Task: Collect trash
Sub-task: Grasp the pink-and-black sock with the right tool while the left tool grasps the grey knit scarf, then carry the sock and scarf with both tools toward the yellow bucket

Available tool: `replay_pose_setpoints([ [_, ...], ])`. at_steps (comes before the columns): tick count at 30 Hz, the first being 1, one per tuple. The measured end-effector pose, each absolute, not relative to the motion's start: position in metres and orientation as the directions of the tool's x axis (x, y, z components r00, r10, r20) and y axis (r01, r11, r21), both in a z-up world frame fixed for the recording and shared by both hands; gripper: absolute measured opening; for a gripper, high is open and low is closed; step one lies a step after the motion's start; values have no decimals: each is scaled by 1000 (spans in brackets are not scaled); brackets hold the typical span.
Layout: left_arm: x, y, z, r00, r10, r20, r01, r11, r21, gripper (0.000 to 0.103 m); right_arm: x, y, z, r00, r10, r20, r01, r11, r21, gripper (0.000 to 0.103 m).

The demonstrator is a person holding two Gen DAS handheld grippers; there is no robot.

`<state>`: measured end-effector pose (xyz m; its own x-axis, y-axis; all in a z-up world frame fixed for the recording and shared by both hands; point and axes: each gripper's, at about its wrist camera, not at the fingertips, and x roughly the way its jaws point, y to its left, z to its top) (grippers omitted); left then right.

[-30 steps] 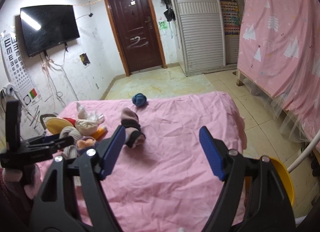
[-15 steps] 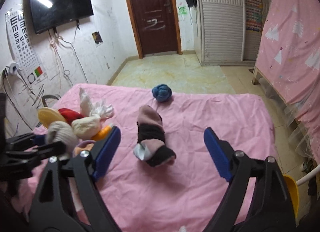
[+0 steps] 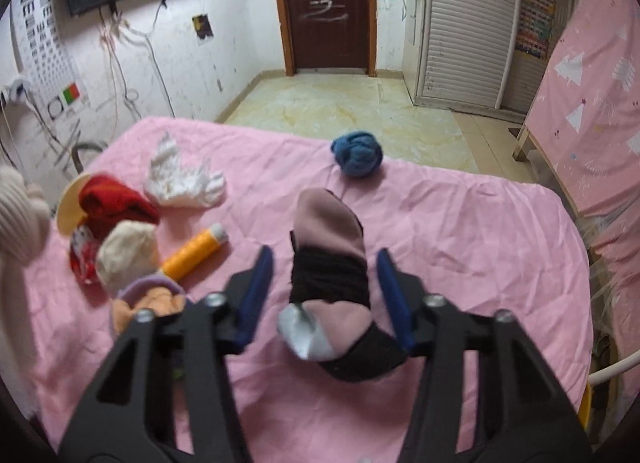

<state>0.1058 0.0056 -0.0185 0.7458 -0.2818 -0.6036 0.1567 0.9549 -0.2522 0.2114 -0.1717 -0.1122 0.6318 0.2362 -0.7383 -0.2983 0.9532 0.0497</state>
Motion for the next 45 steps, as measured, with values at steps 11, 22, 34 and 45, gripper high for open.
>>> replay_pose_setpoints([
  [11,91,7,-1,770,-273,-576,157,957,-245,46,186,-191,-89,701,255,-665,-275,958,78,34],
  [22,73,-21,16,786,-277,-553,199,960,-199,46,144,-226,-60,769,272,-579,-252,961,117,35],
  [34,60,-71,26,779,-300,-551,269,953,-138,47,107,-289,-53,823,240,-514,-170,969,180,35],
  [45,56,-137,31,752,-345,-562,360,929,-88,47,77,-359,-67,855,187,-484,-65,964,258,35],
])
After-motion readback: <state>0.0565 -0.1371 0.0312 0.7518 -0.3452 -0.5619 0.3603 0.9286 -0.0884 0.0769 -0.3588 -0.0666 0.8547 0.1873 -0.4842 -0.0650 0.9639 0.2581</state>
